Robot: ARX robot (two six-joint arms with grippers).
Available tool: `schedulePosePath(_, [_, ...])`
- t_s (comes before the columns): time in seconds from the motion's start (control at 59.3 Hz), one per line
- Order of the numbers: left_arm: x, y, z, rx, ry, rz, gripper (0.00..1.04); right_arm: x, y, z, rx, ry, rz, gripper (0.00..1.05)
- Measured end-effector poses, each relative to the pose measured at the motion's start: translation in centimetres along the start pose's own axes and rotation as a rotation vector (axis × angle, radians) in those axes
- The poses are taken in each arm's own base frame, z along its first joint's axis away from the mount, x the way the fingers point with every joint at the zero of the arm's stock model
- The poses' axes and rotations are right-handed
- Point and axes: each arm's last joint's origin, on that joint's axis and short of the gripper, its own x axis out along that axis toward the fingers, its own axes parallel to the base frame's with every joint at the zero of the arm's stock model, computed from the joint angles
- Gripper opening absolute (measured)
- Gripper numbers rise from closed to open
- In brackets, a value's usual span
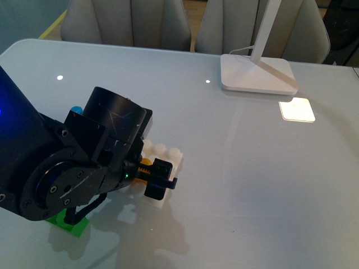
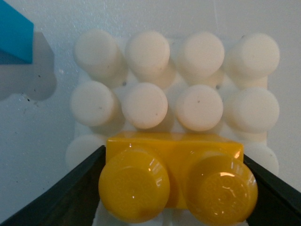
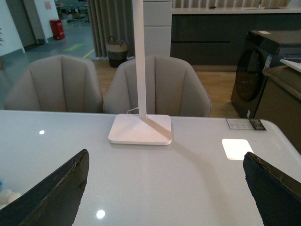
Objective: Insert yellow block into base center
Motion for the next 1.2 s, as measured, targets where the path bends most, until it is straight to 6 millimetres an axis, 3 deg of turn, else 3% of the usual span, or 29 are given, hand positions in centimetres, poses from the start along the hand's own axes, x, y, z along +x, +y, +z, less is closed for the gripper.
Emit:
schedulePosePath(0.084, [-0.2, 0.3, 0.0, -0.013, 0.007, -0.005, 0.99, 0.0, 0.0, 0.0, 0.0, 0.0, 0.0, 0.96])
schedulePosePath(0.236, [-1.7, 0.7, 0.5, -0.043, 0.001, -0.028, 0.97, 0.0, 0.0, 0.0, 0.0, 0.0, 0.0, 0.96])
schedulePosePath(0.489, [-6.4, 1.9, 3.1, -0.107, -0.11, -0.063, 0.97, 0.0, 0.0, 0.0, 0.0, 0.0, 0.0, 0.96])
schedulePosePath(0.674, [-10.4, 5.0, 3.1, -0.169, -0.208, -0.074, 0.97, 0.0, 0.0, 0.0, 0.0, 0.0, 0.0, 0.96])
schedulePosePath(0.876, [-15.6, 11.2, 1.8, -0.298, -0.32, -0.041, 0.97, 0.0, 0.0, 0.0, 0.0, 0.0, 0.0, 0.96])
schedulePosePath(0.961, [-16.2, 12.0, 1.7, -0.314, -0.352, -0.001, 0.97, 0.0, 0.0, 0.0, 0.0, 0.0, 0.0, 0.96])
schedulePosePath(1.096, [-15.4, 11.9, -0.7, -0.232, -0.512, 0.183, 0.74, 0.0, 0.0, 0.0, 0.0, 0.0, 0.001, 0.96])
schedulePosePath(1.197, [-17.6, 11.6, -1.9, -0.199, -0.729, 0.261, 0.53, 0.0, 0.0, 0.0, 0.0, 0.0, -0.002, 0.96])
